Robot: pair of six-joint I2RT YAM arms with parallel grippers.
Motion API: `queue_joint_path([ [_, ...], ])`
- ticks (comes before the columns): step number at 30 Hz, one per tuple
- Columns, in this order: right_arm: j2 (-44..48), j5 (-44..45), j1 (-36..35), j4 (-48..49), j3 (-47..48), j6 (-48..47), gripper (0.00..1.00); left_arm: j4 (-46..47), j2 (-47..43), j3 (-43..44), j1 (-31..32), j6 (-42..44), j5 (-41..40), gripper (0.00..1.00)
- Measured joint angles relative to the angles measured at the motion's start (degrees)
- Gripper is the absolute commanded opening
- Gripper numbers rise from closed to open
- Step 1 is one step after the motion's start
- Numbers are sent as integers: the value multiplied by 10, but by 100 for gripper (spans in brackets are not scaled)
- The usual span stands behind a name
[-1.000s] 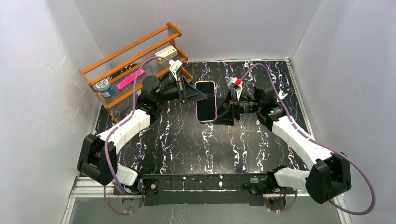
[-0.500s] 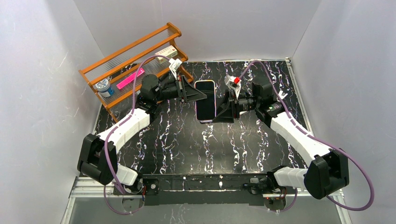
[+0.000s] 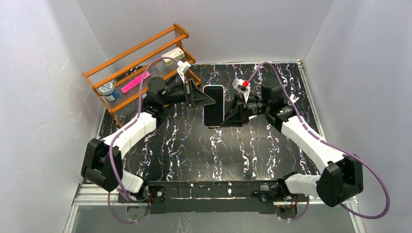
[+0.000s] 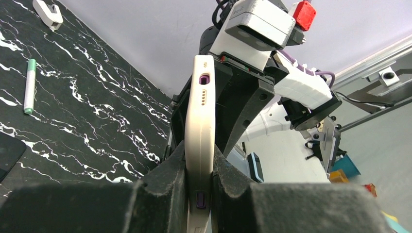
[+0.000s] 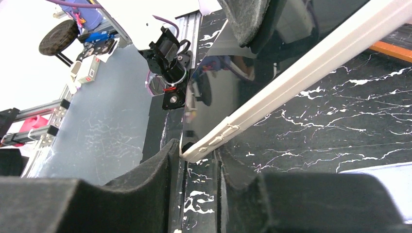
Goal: Take the phone out of the phone case
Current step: Remove the phone case from the phone.
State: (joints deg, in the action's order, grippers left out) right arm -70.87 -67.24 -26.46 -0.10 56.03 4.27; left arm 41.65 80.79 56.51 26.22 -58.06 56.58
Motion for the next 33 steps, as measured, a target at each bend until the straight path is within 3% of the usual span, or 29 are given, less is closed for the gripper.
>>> queue_joint_path([
  [7, 0, 11, -12, -36, 13, -34, 1, 1, 4, 13, 1, 2, 19, 0],
  [20, -17, 76, -76, -148, 59, -162, 1, 0, 5, 29, -5, 14, 84, 0],
  [33, 0, 192, -111, -160, 60, -231, 1, 3, 5, 31, -7, -6, 95, 0],
])
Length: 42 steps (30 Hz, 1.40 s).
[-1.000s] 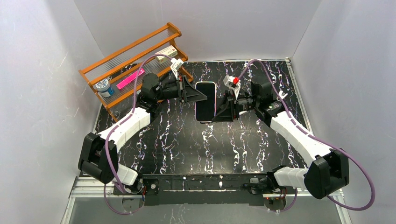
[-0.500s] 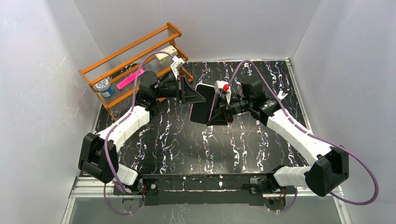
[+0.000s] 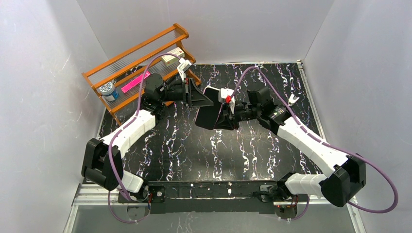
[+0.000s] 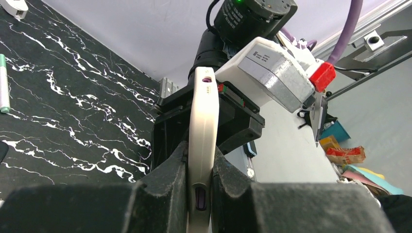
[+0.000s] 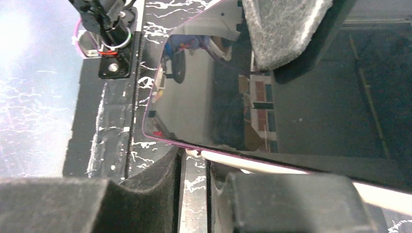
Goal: Take the phone out of the phone case
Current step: Remove the phone case from the phone.
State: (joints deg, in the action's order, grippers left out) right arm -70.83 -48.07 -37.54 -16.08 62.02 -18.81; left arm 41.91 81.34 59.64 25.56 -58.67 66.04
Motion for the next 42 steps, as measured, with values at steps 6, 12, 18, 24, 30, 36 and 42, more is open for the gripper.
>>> queue_joint_path([
  [6, 4, 51, -5, 3, 0, -19, 4, 1, 0, 0, 0, -5, -11, 0],
  [12, 27, 100, -7, 59, -36, 21, 21, 0, -3, -2, 0, -1, -34, 0],
  [18, 90, 182, -8, 123, -97, 127, 63, -2, -26, -26, 0, 5, -102, 0],
  [24, 155, 282, 0, 149, -144, 250, 73, -40, -55, -50, 1, 12, -177, 0],
  [30, 221, 315, 4, 175, -192, 411, 72, -76, -70, -71, 2, 21, -266, 0],
  [36, 240, 303, 4, 274, -243, 603, 68, -92, -72, -88, 2, 14, -330, 0],
  [42, 222, 297, 4, 349, -272, 732, 64, -96, -78, -102, 2, -7, -361, 0],
])
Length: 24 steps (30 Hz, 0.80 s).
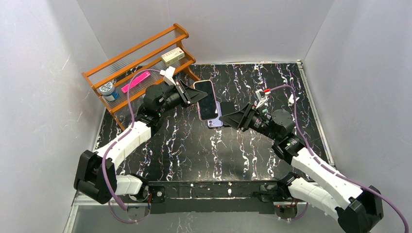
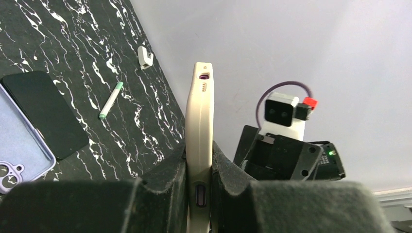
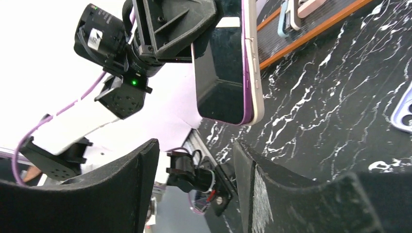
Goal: Take the phone out of the phone case
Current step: Remove the phone case from the phone.
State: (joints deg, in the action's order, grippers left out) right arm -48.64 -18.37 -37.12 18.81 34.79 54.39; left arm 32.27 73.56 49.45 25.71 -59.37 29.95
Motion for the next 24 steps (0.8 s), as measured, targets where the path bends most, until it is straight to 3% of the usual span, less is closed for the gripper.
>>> queue_joint_path([
  [7, -32, 0, 0, 55, -14, 83, 58, 20, -8, -6, 0, -38, -15, 0],
  [15, -50, -3, 0, 101, -17, 120, 51, 44, -14, -12, 0, -70, -18, 0],
  [24, -74, -14, 0, 145, -19, 147, 49, 54, -21, -18, 5, -87, -21, 0],
])
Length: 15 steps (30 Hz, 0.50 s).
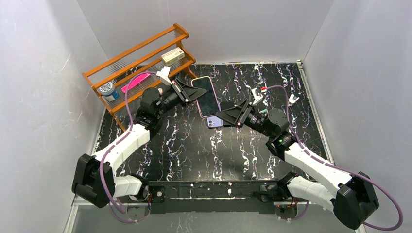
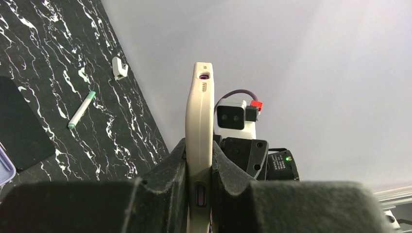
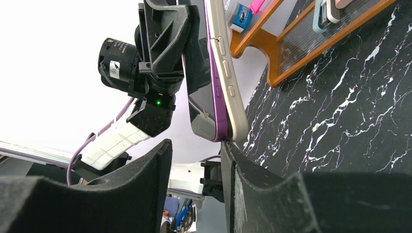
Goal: Take the phone out of the phone case
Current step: Remove the phone case from the phone.
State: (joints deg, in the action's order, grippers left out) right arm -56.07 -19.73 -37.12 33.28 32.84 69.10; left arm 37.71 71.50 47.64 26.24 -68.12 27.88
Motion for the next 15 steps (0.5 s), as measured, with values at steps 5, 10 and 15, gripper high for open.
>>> queue_joint_path([
  [5, -7, -2, 0, 21, 0, 7, 48, 9, -5, 0, 0, -5, -1, 0],
  [10, -9, -2, 0, 38, 0, 12, 48, 22, -9, 0, 4, -11, -7, 0],
  [15, -17, 0, 0, 60, 0, 12, 48, 26, -10, -1, 27, -16, -5, 0],
])
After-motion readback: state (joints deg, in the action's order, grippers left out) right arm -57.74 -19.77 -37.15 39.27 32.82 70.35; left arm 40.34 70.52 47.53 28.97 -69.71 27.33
